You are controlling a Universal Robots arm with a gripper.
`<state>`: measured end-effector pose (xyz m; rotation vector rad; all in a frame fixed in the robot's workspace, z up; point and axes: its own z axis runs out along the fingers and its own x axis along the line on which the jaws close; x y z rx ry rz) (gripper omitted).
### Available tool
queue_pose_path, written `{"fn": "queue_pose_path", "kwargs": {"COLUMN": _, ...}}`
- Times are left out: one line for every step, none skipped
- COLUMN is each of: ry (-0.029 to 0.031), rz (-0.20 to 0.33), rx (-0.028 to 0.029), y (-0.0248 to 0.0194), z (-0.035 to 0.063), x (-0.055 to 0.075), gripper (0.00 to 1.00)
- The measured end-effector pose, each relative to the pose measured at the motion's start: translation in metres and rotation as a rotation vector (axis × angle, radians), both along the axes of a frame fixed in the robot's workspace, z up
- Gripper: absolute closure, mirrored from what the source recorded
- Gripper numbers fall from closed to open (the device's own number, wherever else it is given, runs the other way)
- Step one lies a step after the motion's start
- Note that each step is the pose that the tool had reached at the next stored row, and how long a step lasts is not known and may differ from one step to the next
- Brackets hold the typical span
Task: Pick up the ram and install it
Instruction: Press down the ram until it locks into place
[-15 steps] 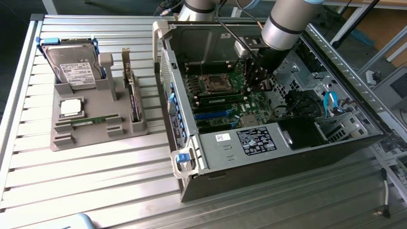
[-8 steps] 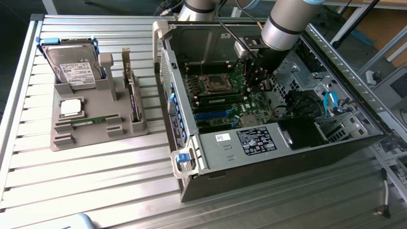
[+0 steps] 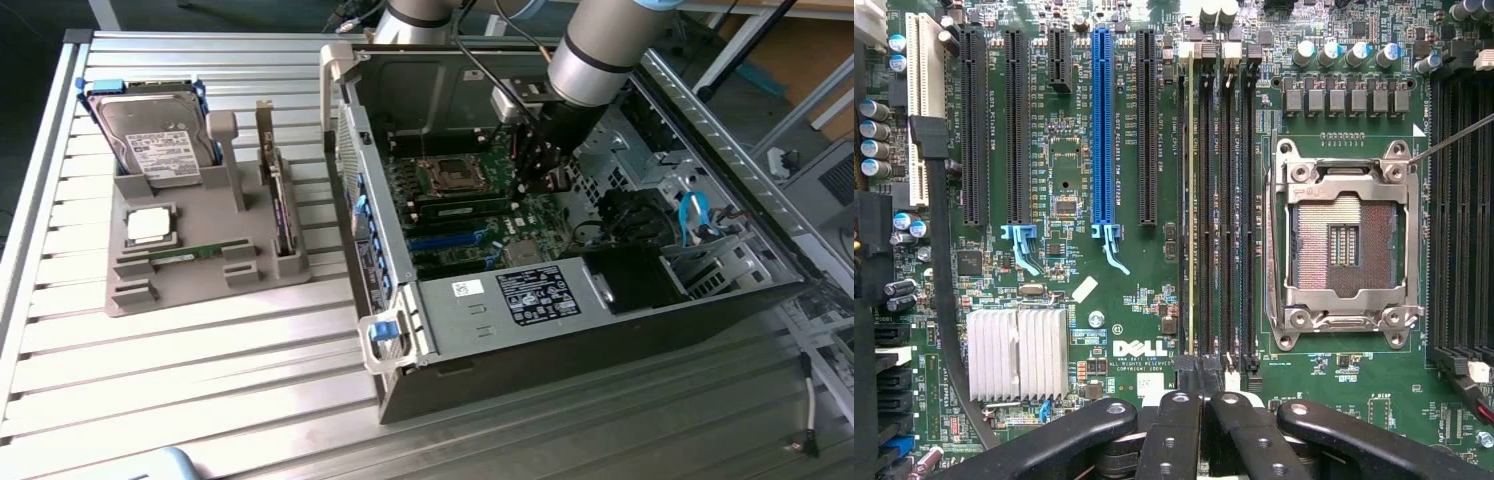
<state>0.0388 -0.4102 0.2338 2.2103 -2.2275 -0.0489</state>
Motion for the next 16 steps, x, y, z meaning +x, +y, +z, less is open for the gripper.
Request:
{"fn": "queue_pose_path", "kwargs": {"ry": 0.0, "rz": 0.0, "rx": 0.0001, "y": 0.0, "z": -0.0002, "x": 0.0, "gripper": 0.9}}
{"fn": "queue_pose_path", "kwargs": {"ry": 0.0, "rz": 0.0, "rx": 0.0, "y": 0.0, "z": -0.0003, "x": 0.0, "gripper": 0.9}}
{"fn": "queue_pose_path", "kwargs": {"ry": 0.0, "rz": 0.0, "rx": 0.0, "y": 0.0, "z": -0.0005, "x": 0.0, "gripper": 0.9}}
{"fn": "queue_pose_path", "kwargs": {"ry": -0.0002, "rz": 0.0, "rx": 0.0, "y": 0.0, "z": -0.0006, "x": 0.0, "gripper": 0.9}}
{"fn": "queue_pose_path", "kwargs": {"ry": -0.0002, "rz": 0.0, "rx": 0.0, "y": 0.0, "z": -0.0008, "x": 0.0, "gripper": 0.9}}
{"fn": "queue_pose_path", "kwargs": {"ry": -0.0002, "rz": 0.0, "rx": 0.0, "y": 0.0, "z": -0.0009, "x": 0.0, "gripper": 0.9}}
{"fn": "queue_pose_path", "kwargs": {"ry": -0.0003, "rz": 0.0, "rx": 0.0, "y": 0.0, "z": -0.001, "x": 0.0, "gripper": 0.9}}
{"fn": "queue_pose_path", "kwargs": {"ry": -0.0003, "rz": 0.0, "rx": 0.0, "y": 0.0, "z": -0.001, "x": 0.0, "gripper": 0.9}}
{"fn": "queue_pose_path", "kwargs": {"ry": -0.0003, "rz": 0.0, "rx": 0.0, "y": 0.0, "z": -0.001, "x": 0.0, "gripper": 0.9}}
{"fn": "queue_pose_path", "kwargs": {"ry": -0.0003, "rz": 0.0, "rx": 0.0001, "y": 0.0, "z": -0.0011, "x": 0.0, "gripper": 0.9}}
{"fn": "queue_pose_path", "kwargs": {"ry": -0.0003, "rz": 0.0, "rx": 0.0001, "y": 0.0, "z": -0.0011, "x": 0.0, "gripper": 0.9}}
{"fn": "queue_pose_path", "kwargs": {"ry": -0.0003, "rz": 0.0, "rx": 0.0001, "y": 0.0, "z": -0.0011, "x": 0.0, "gripper": 0.9}}
{"fn": "queue_pose_path", "kwargs": {"ry": -0.0003, "rz": 0.0, "rx": 0.0001, "y": 0.0, "z": -0.0012, "x": 0.0, "gripper": 0.9}}
{"fn": "queue_pose_path", "kwargs": {"ry": -0.0003, "rz": 0.0, "rx": 0.0, "y": 0.0, "z": -0.0013, "x": 0.0, "gripper": 0.9}}
{"fn": "queue_pose_path", "kwargs": {"ry": -0.0002, "rz": 0.0, "rx": 0.0, "y": 0.0, "z": -0.0014, "x": 0.0, "gripper": 0.9}}
{"fn": "queue_pose_path", "kwargs": {"ry": -0.0003, "rz": 0.0, "rx": 0.0, "y": 0.0, "z": -0.0016, "x": 0.0, "gripper": 0.9}}
